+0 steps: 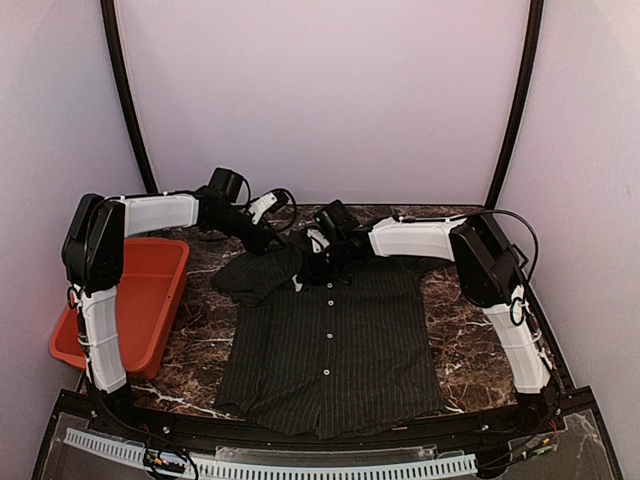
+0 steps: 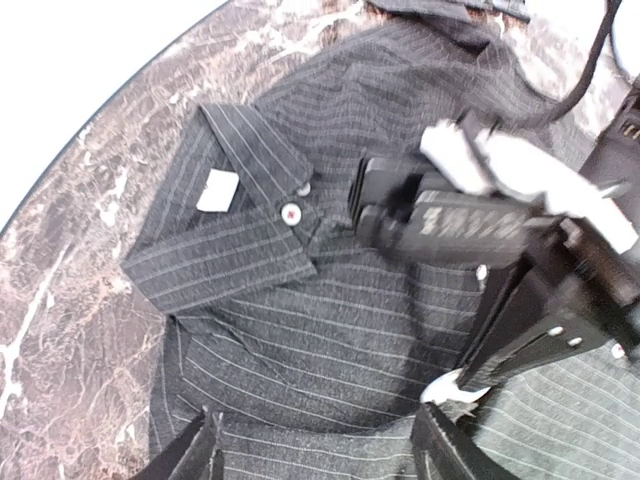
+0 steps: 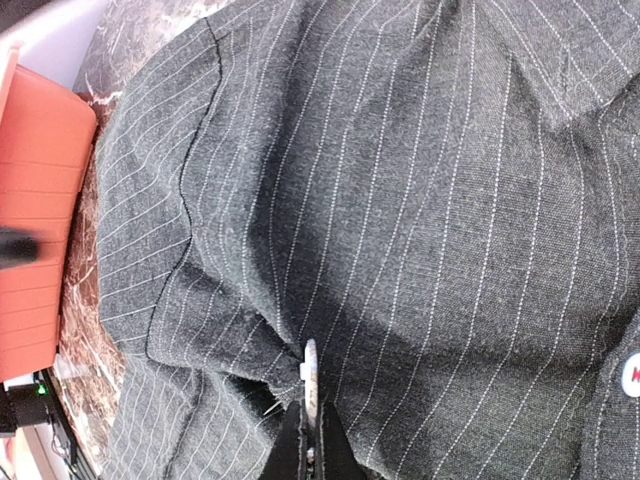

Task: Pin the brooch onto the clothing
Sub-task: Cross the brooch on the flattened clothing, then pin the brooch to the flattened clothing.

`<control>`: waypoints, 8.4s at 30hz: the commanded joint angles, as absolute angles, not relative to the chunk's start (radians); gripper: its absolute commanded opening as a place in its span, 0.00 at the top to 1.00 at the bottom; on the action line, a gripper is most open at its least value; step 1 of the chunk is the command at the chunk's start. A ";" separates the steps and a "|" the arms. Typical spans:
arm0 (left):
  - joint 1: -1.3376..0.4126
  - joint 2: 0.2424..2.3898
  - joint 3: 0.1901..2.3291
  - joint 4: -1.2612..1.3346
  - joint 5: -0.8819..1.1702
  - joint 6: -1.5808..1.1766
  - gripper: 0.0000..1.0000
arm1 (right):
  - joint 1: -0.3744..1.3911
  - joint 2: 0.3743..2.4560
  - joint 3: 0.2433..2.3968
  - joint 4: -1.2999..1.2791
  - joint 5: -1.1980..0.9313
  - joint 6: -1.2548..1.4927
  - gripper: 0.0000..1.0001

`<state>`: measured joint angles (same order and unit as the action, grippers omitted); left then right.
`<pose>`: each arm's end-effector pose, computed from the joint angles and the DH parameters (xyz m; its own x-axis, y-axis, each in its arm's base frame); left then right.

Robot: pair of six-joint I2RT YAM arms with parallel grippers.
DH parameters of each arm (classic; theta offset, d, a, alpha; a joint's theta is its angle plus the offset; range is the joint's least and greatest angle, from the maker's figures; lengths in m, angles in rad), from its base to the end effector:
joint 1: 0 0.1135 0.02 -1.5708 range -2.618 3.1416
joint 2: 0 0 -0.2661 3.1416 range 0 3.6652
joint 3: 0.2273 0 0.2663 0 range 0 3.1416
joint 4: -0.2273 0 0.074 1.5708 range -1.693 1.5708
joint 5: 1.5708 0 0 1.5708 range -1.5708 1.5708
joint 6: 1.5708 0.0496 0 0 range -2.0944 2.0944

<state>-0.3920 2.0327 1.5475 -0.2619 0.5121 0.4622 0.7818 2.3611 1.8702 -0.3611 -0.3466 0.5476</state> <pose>0.4362 -0.2066 0.2041 -0.2654 0.5303 -0.8052 0.8755 0.4824 0.0291 0.3753 0.3964 0.1405 -0.8836 -0.1873 -0.4291 -0.4232 0.7114 0.5611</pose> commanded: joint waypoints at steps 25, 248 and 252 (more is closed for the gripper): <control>-0.481 1.640 1.432 -0.514 0.450 0.207 0.19 | 0.727 2.316 2.111 -0.816 -0.611 0.372 1.00; -0.486 1.839 1.317 -0.408 0.951 0.337 0.65 | 0.717 2.131 1.832 -0.594 -1.028 0.094 1.00; -0.482 1.837 1.305 -0.360 0.991 0.297 0.61 | 0.718 2.132 1.836 -0.594 -1.030 0.094 1.00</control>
<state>-0.4911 1.8656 1.3106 -0.3889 0.9726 0.3267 0.7094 2.1807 1.8065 -0.5888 -1.0164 0.1078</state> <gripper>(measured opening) 0.376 0.008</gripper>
